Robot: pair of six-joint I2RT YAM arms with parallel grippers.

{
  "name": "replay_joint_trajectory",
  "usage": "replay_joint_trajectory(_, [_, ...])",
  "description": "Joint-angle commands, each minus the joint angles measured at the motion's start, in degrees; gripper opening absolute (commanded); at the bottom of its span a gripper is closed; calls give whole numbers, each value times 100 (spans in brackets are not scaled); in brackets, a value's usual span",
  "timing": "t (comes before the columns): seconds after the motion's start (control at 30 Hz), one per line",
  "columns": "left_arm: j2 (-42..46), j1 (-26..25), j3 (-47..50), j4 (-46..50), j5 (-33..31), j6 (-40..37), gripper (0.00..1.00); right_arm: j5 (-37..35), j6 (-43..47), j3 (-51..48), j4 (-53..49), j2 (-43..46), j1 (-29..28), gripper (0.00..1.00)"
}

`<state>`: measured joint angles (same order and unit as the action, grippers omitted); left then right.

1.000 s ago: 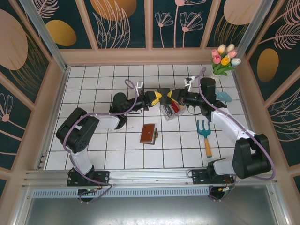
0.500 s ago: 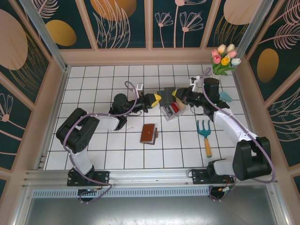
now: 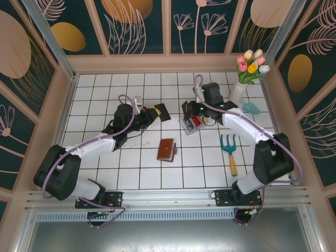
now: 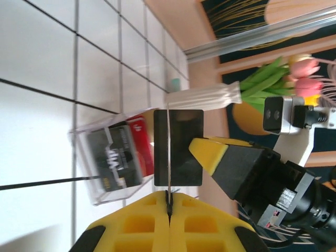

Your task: Put the credit cards into the card holder

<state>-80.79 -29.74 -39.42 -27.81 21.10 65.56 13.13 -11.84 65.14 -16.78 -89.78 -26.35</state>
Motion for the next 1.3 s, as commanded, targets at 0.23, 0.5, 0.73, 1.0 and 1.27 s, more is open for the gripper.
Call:
replay_joint_trajectory(0.23, [205,-19,-57,614,-193,-528,2,-1074,1087,350,-504,-695,-110,7])
replay_joint_trajectory(0.5, [73,-14,-42,242,105,-431,3,-1040,1196,385,-614,-1010,-186,8])
replay_joint_trajectory(0.73, [-76,-16,-75,36,330,-368,4,-1093,1194,358,-639,-1100,-275,14])
replay_joint_trajectory(1.0, [-189,-22,-45,-461,730,-258,5,-1056,667,263,-560,-279,-283,37])
replay_joint_trajectory(1.27, [-482,-57,35,-1776,1436,163,5,1582,-1468,-542,860,1018,157,60])
